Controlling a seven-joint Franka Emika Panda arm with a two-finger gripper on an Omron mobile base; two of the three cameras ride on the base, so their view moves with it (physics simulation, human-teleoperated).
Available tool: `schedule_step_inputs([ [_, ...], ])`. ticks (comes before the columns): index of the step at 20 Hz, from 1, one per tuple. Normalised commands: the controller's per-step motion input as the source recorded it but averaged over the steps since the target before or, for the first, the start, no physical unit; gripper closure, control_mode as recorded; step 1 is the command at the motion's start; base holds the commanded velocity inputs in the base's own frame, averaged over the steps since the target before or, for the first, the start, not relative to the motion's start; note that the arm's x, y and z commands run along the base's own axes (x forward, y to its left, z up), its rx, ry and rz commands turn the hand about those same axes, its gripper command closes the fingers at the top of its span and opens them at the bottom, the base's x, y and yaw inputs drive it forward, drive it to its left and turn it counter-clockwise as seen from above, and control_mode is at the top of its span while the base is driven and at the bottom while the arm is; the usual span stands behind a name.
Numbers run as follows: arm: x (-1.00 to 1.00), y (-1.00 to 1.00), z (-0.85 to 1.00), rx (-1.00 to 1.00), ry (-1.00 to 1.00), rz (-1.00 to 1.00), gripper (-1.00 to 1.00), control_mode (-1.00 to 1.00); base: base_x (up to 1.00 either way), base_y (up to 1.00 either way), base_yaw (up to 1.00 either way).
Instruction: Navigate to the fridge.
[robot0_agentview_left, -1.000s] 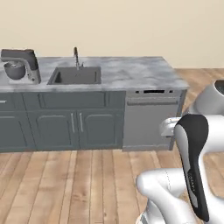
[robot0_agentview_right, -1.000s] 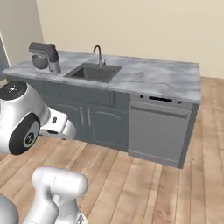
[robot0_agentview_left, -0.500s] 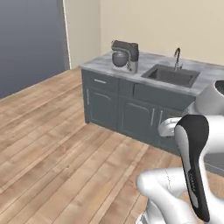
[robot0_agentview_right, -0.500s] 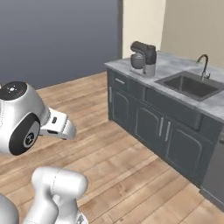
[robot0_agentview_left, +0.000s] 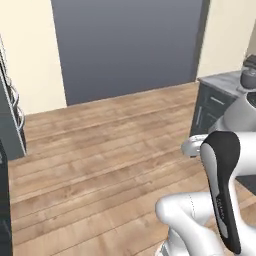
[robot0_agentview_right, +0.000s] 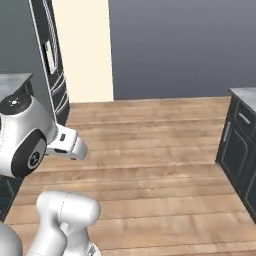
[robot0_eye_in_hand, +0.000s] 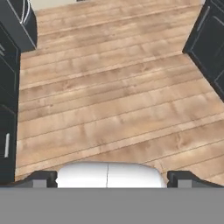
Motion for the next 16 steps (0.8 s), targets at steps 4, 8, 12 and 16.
schedule_step_inputs([
  [4,0.0,0.0,0.0,0.0,0.0,0.0,-1.0,1.0,0.8,-0.19,0.81],
  [8,0.0,0.0,0.0,0.0,0.0,0.0,-1.0,1.0,0.98,-0.23,0.76],
  [12,0.0,0.0,0.0,0.0,0.0,0.0,-1.0,1.0,0.99,-0.46,0.71],
  [16,0.0,0.0,0.0,0.0,0.0,0.0,-1.0,1.0,0.85,-0.84,0.62],
])
